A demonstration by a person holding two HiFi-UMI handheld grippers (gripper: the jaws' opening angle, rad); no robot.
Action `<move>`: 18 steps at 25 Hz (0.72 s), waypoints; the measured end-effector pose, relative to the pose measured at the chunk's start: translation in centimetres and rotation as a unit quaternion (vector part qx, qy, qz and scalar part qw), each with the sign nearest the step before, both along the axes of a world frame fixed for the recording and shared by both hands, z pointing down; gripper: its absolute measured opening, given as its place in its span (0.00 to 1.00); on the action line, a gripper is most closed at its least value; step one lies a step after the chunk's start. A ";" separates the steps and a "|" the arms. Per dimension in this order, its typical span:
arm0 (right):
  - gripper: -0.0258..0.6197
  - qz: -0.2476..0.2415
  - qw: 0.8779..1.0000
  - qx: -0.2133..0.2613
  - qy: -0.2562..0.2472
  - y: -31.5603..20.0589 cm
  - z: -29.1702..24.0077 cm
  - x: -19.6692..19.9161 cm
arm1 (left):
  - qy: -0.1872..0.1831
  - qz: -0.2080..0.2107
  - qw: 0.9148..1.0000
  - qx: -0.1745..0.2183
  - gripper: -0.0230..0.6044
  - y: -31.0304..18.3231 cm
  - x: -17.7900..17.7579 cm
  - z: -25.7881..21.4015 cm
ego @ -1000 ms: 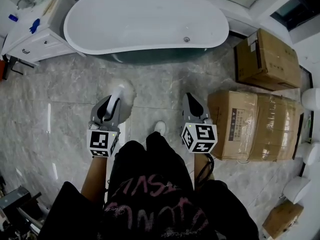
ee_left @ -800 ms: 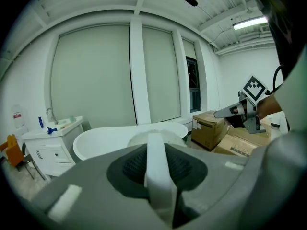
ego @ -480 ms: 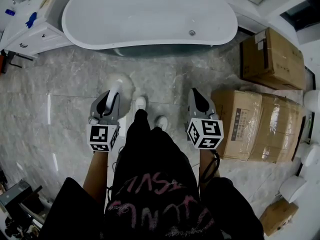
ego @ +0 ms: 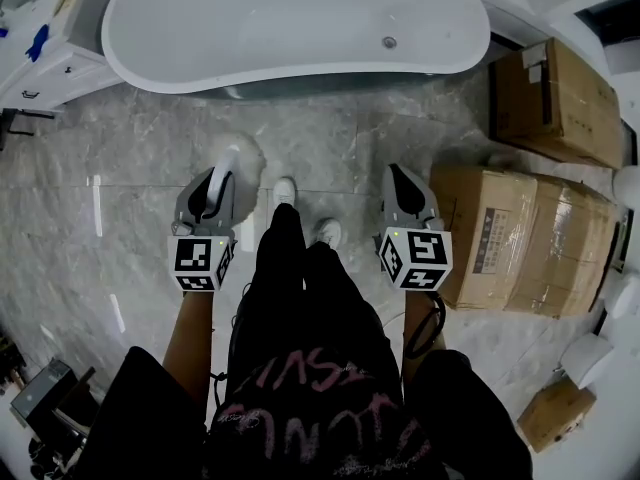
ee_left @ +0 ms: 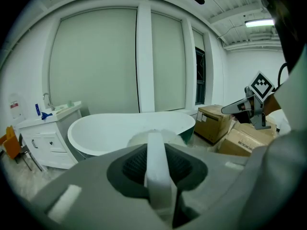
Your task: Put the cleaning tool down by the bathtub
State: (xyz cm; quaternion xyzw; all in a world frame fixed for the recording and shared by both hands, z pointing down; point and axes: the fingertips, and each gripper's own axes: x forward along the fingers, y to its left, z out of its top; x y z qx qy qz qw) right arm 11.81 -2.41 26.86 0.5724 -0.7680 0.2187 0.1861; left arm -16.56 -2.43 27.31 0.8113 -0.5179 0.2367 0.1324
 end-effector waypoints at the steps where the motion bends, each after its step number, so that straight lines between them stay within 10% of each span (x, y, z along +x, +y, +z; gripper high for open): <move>1: 0.06 0.003 1.000 -0.005 0.000 -0.2 0.8 0.2 | -0.002 0.001 1.000 -0.004 0.18 -0.3 0.0 0.7; 18: 0.06 0.016 0.998 -0.056 -0.008 -2.9 16.6 1.7 | -0.017 -0.025 0.999 -0.038 0.18 -4.5 -0.8 15.6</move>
